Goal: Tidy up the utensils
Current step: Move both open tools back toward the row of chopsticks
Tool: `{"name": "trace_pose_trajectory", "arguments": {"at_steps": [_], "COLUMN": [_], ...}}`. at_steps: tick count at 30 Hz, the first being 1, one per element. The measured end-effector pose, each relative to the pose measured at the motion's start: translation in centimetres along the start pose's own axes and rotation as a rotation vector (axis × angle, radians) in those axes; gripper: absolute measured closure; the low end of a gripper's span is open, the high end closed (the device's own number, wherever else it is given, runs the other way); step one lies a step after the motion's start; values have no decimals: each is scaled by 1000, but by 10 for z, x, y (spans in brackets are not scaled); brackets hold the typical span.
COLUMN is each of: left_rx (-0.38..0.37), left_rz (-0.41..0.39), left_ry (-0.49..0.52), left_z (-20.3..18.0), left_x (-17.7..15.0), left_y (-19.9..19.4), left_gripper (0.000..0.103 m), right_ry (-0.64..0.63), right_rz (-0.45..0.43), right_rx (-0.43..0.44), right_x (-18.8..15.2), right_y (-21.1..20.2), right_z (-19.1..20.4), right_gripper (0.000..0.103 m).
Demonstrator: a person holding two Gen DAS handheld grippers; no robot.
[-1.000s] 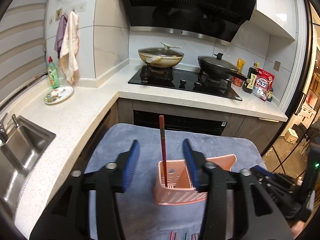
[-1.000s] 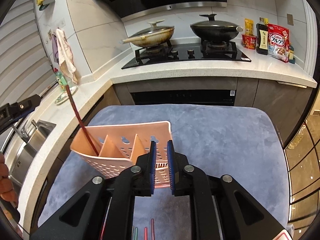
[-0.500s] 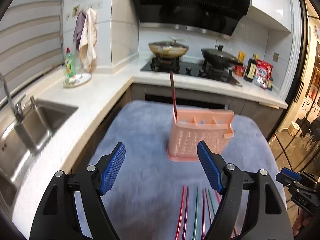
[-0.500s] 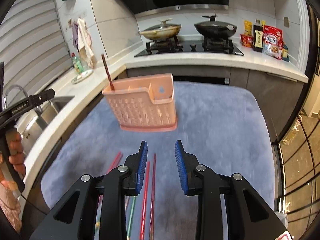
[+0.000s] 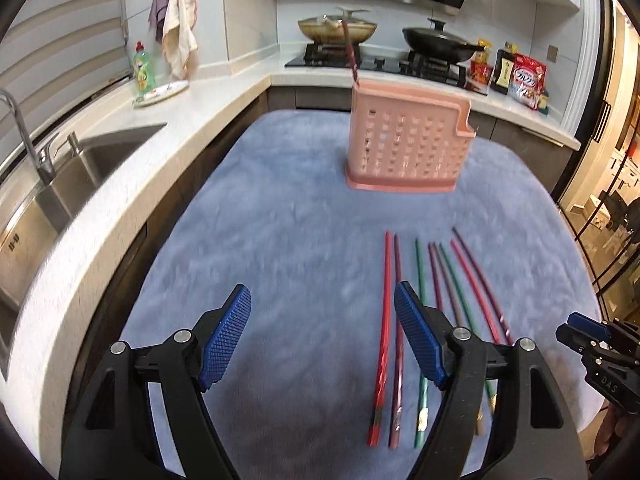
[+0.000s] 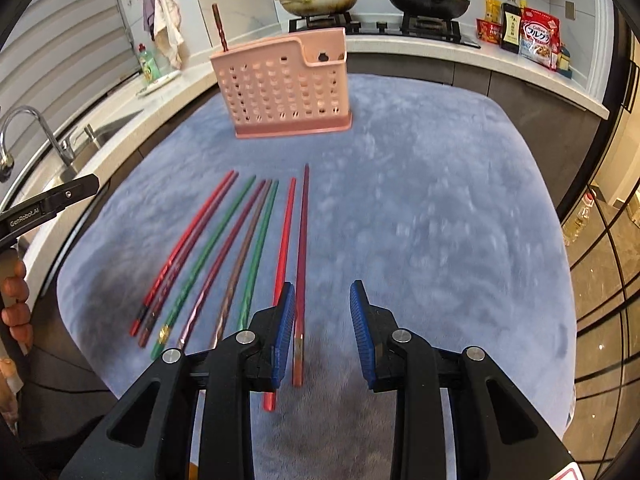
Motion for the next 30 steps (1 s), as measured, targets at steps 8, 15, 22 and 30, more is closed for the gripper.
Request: {"name": "trace_pose_trajectory", "arguments": {"at_steps": [8, 15, 22, 30], "left_rx": [5, -13, -35, -31], "left_rz": [59, 113, 151, 179], "left_ry": [1, -3, -10, 4], "left_z": [3, 0, -4, -9], "left_x": [-32, -58, -71, -78], "left_y": [6, 12, 17, 27], "left_gripper": [33, 33, 33, 33], "right_ry": [-16, -9, -20, -13], "right_rz": [50, 73, 96, 115], "right_rx": [-9, -6, -6, -10], "right_x": [-25, -33, -39, -43], "right_y": [16, 24, 33, 39], "right_z": [11, 10, 14, 12], "right_gripper": [74, 75, 77, 85]}}
Point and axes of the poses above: each gripper's, at about its wrist camera, not at the fingertips, and y roughly the way its jaws point, z to its left, x to its top, the point moved 1 cm from there along y, roughly the way its jaws point, and after that the axes turned 1 degree about -z, right-handed, at the moved point
